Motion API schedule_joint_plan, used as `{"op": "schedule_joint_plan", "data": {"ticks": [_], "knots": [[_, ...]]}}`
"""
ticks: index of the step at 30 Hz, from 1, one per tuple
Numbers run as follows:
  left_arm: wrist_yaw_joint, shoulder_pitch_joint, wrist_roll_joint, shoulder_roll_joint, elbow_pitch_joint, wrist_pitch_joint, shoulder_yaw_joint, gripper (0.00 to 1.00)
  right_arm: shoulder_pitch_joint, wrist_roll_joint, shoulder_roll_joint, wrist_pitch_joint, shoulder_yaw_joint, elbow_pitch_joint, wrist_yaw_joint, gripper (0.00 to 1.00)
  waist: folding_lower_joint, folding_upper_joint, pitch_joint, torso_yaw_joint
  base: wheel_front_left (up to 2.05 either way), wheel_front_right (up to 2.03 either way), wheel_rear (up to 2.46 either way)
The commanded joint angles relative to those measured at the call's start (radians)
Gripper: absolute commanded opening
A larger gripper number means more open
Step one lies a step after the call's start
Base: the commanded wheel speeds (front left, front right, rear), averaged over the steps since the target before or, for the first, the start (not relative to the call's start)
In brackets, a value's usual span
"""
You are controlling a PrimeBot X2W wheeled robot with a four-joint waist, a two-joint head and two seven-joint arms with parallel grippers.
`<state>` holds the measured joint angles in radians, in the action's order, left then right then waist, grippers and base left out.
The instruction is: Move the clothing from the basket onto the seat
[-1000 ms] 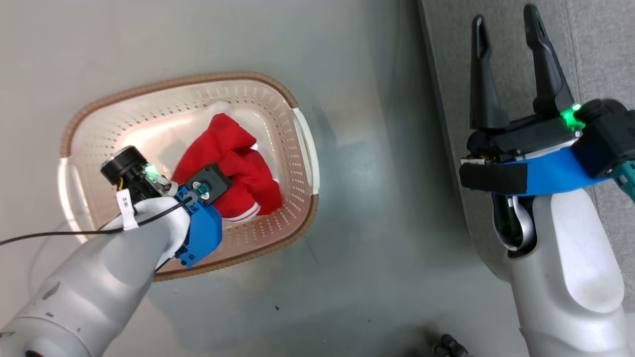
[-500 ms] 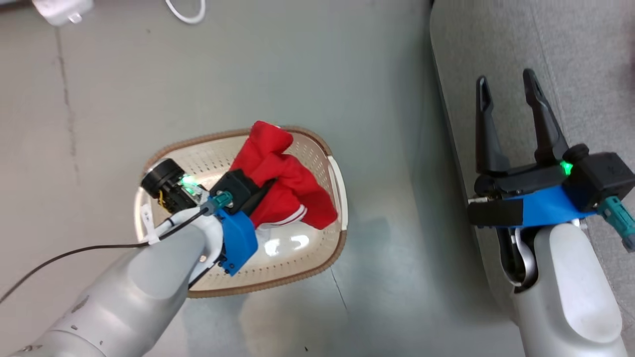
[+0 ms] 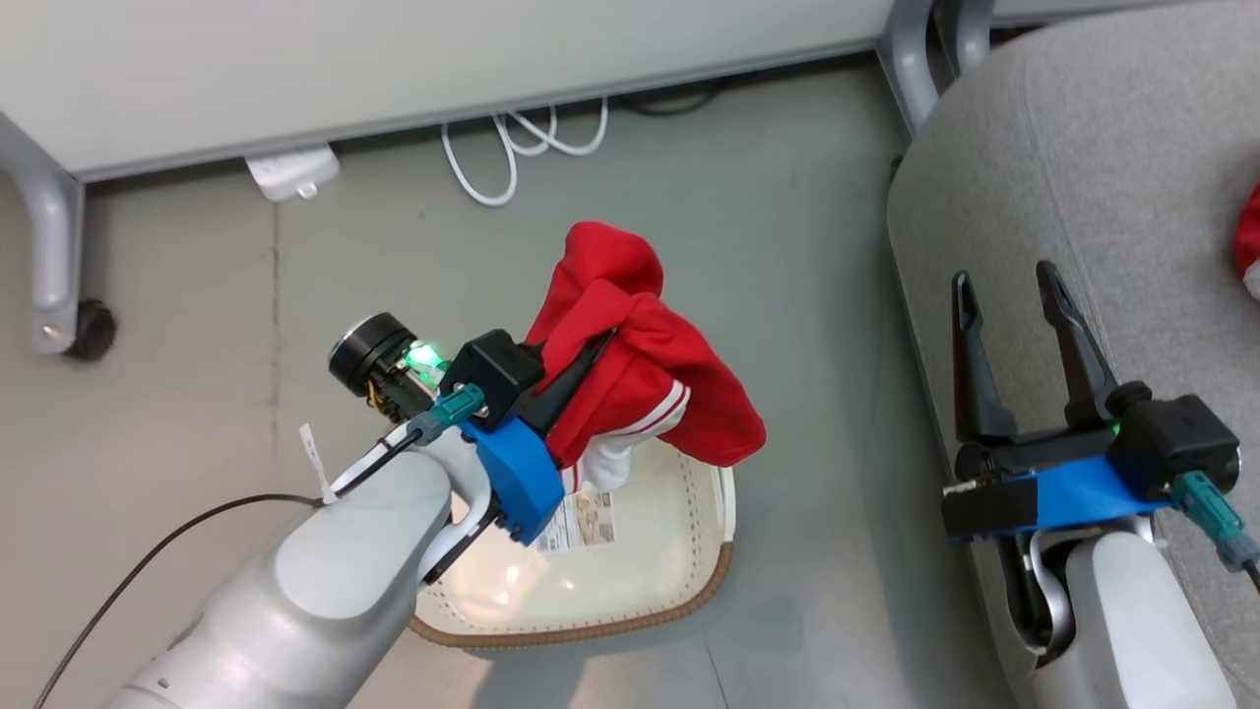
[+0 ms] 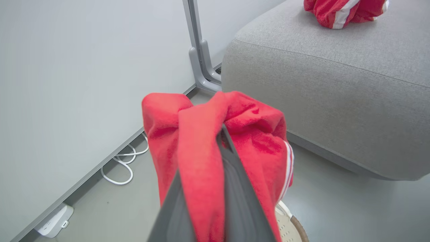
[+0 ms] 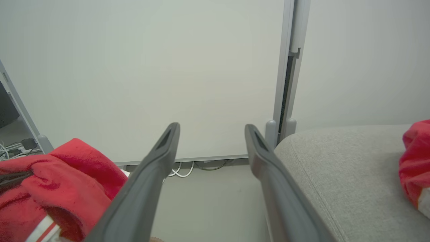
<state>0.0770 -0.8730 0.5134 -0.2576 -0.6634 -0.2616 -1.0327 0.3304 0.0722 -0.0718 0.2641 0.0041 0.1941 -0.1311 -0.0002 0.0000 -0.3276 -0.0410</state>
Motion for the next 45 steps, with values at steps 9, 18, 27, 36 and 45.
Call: {"op": "schedule_joint_plan", "data": {"ticks": [9, 18, 27, 36, 45], "knots": [[-0.013, 0.031, -0.019, 0.025, 0.081, -0.005, 0.065, 0.00, -0.086, 0.008, -0.009, 0.000, -0.004, 0.015, 0.001, 1.00, 0.0002, 0.0000, 0.137, 0.046, 0.00, 0.00, 0.00], [-0.013, 0.047, -0.013, 0.032, 0.100, -0.005, 0.075, 0.00, -0.144, 0.018, -0.001, 0.000, 0.002, 0.027, 0.001, 1.00, 0.0002, 0.0000, 0.223, 0.059, 0.00, 0.00, 0.00], [-0.021, 0.064, 0.000, 0.037, 0.103, -0.005, 0.072, 0.00, -0.178, 0.024, 0.005, 0.000, 0.020, 0.024, 0.001, 1.00, 0.0002, 0.0000, 0.263, 0.065, 0.00, 0.00, 0.00], [-0.024, 0.068, 0.006, 0.040, 0.104, -0.005, 0.066, 0.00, -0.185, 0.019, -0.008, 0.000, 0.089, 0.010, 0.001, 1.00, 0.0002, 0.0000, 0.269, 0.072, 0.00, 0.00, 0.00], [-0.027, 0.064, 0.010, 0.039, 0.103, -0.005, 0.059, 0.00, -0.169, 0.027, -0.026, 0.000, 0.227, 0.012, 0.001, 1.00, 0.0002, 0.0000, 0.260, 0.076, 0.00, 0.00, 0.00]]}}
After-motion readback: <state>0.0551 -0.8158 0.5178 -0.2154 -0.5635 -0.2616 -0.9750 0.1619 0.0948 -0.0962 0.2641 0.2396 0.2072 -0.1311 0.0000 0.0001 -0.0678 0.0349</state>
